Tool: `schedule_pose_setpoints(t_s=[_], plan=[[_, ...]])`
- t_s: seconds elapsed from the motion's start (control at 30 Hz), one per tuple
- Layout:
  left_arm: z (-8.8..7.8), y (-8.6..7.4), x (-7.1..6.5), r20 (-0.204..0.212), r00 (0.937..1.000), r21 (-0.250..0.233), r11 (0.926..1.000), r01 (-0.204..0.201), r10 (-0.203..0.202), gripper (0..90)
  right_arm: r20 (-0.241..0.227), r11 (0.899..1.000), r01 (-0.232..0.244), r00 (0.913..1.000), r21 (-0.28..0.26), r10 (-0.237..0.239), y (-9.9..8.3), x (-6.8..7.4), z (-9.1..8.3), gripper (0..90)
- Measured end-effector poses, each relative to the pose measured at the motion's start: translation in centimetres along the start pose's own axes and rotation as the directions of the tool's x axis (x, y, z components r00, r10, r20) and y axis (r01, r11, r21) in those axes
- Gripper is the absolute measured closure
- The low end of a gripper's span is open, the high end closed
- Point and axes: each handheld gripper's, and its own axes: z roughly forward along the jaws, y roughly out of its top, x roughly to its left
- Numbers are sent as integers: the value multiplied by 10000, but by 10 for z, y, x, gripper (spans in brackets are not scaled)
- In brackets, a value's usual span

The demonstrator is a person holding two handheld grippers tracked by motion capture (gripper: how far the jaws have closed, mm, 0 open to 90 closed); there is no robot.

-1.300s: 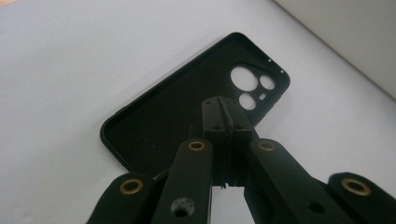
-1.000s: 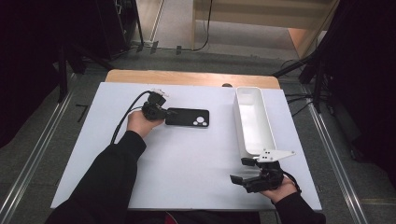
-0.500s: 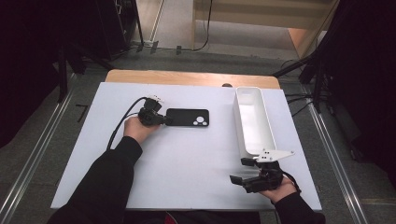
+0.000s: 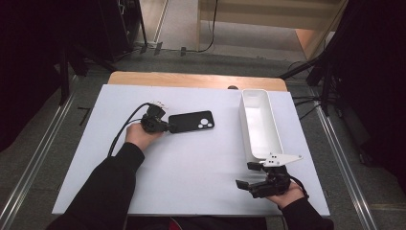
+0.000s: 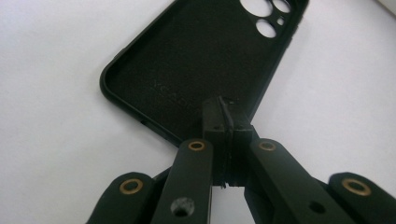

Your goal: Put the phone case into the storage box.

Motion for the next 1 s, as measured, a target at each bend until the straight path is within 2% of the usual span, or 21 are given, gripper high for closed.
schedule_pose_setpoints(t_s=[0.13, 0.33, 0.37, 1.0], plan=[[-1, -4, -4, 102, 9999, -27, 10000, 28, -27, 891, 1, 10000, 9, 10000, -10, -9, 0, 0, 0, 130], [-4, -9, -10, 185, 9997, 150, 9998, -134, 131, 891, 11, 10000, 12, 10000, -7, -12, 0, 0, 0, 130], [-4, -9, -11, 171, 9998, 135, 9999, -57, 55, 891, 12, 10000, 7, 10000, -3, -7, 0, 0, 0, 130], [-15, -32, -33, 741, 9970, 529, 9983, -246, 206, 891, 12, 10000, 86, 10000, -42, -86, 0, 1, 1, 130]])
